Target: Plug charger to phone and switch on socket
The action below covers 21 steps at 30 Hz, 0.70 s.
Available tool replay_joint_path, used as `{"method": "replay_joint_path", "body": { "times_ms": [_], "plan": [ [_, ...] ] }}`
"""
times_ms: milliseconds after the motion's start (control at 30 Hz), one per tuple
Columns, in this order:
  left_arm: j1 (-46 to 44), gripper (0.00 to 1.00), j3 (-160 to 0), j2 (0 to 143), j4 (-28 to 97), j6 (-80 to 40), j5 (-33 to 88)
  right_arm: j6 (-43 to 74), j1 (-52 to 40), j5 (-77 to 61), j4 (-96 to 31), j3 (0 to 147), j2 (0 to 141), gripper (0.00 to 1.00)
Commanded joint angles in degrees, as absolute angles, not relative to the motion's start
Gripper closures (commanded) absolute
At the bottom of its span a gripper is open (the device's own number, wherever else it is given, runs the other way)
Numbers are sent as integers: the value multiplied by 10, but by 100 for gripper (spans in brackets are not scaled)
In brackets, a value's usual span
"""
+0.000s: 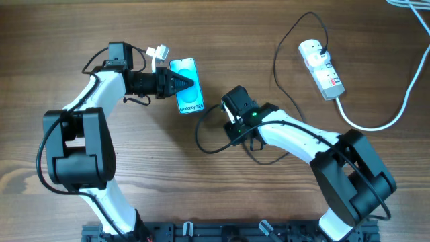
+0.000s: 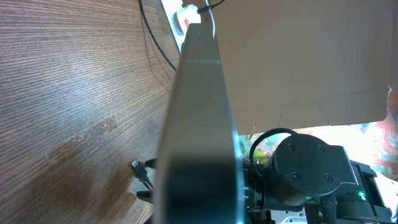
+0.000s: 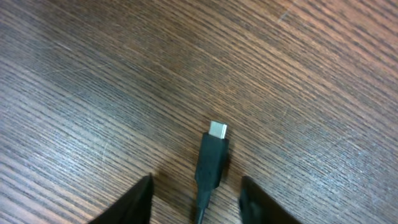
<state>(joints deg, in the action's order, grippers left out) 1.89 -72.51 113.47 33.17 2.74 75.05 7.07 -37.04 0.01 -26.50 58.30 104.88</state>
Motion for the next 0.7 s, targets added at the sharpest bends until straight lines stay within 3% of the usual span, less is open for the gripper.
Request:
{"method": "replay_joint_path", "body": {
  "times_ms": [0,100,467,667],
  "plan": [
    [20,96,-724,1133,329,39,769,59,-369,0,-264,565,1063,52],
    [20,96,-724,1133,329,39,769,60,-369,-1,-264,565,1063,58],
    [20,96,-724,1133,329,39,769,44,-369,-1,-255,565,1063,59],
    [20,96,-724,1133,329,39,769,23,-369,-14,-248,565,1063,71]
  ]
}}
